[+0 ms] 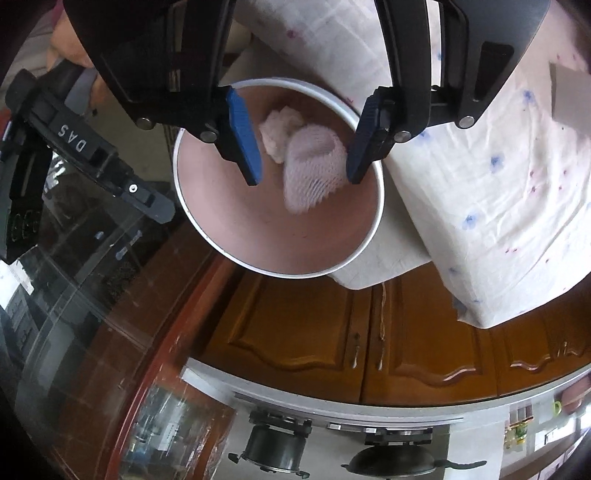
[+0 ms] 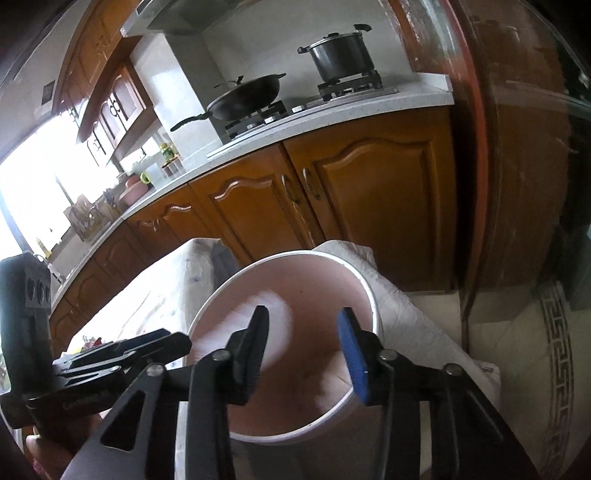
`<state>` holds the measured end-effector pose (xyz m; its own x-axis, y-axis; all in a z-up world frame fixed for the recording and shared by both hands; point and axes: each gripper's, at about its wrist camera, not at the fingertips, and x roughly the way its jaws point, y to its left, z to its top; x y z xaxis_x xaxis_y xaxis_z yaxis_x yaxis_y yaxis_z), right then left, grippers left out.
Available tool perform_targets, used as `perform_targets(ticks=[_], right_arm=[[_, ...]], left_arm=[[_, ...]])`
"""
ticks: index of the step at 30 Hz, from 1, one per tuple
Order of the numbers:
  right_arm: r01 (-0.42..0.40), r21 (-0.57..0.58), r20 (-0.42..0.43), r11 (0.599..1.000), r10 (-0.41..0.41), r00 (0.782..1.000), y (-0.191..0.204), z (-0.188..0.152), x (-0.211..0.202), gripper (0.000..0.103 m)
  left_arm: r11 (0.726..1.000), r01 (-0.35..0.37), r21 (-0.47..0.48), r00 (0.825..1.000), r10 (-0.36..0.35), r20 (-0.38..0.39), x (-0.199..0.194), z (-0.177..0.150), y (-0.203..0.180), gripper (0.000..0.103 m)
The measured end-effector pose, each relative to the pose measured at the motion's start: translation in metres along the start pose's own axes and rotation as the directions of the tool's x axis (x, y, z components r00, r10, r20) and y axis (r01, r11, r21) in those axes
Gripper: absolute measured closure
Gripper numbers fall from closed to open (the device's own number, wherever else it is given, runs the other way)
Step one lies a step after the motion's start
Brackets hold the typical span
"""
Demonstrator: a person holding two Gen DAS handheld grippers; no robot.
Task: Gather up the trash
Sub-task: 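Move both open tools back over the trash on the table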
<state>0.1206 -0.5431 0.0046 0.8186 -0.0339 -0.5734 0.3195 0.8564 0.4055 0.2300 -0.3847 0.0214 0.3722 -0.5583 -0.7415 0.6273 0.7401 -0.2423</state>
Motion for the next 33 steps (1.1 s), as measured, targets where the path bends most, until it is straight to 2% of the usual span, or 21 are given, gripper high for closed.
perform_targets(ticks=[2, 8, 10, 11, 17, 22, 26, 30, 33], right_arm=[[-0.004, 0.017, 0.01, 1.0, 0.004, 1.0, -0.001, 0.0, -0.005, 0.06], [-0.029, 0.04, 0.046, 0.999, 0.027, 0.999, 0.002, 0.0, -0.02, 0.041], [-0.042, 0.042, 0.054, 0.998, 0.04, 0.998, 0.006, 0.0, -0.023, 0.029], [-0.049, 0.041, 0.061, 0.998, 0.047, 0.997, 0.01, -0.001, -0.027, 0.028], [-0.094, 0.017, 0.061, 0.995, 0.092, 0.994, 0.032, -0.009, -0.033, 0.028], [-0.141, -0.012, 0.038, 0.99, 0.141, 0.989, 0.058, -0.021, -0.029, 0.028], [-0.178, -0.036, 0.006, 0.983, 0.178, 0.984, 0.081, -0.031, -0.022, 0.028], [-0.21, -0.062, -0.011, 0.976, 0.21, 0.978, 0.101, -0.038, -0.02, 0.028], [-0.229, -0.077, -0.022, 0.97, 0.228, 0.974, 0.114, -0.043, -0.019, 0.028]], left_arm=[[1.0, -0.008, -0.006, 1.0, 0.008, 0.003, -0.005, -0.002, 0.003, 0.053], [0.999, -0.026, -0.042, 0.999, 0.028, 0.044, -0.028, -0.009, 0.015, 0.046], [0.998, -0.035, -0.059, 0.997, 0.039, 0.065, -0.042, -0.015, 0.022, 0.044], [0.997, -0.038, -0.068, 0.996, 0.043, 0.072, -0.048, -0.018, 0.025, 0.044], [0.989, -0.057, -0.134, 0.991, 0.073, 0.116, -0.086, -0.038, 0.052, 0.043], [0.976, -0.095, -0.197, 0.982, 0.124, 0.142, -0.118, -0.057, 0.085, 0.042], [0.967, -0.071, -0.245, 0.981, 0.113, 0.16, -0.139, -0.073, 0.107, 0.042], [0.956, -0.111, -0.271, 0.97, 0.164, 0.181, -0.163, -0.088, 0.126, 0.042], [0.947, -0.121, -0.298, 0.963, 0.185, 0.195, -0.176, -0.098, 0.141, 0.038]])
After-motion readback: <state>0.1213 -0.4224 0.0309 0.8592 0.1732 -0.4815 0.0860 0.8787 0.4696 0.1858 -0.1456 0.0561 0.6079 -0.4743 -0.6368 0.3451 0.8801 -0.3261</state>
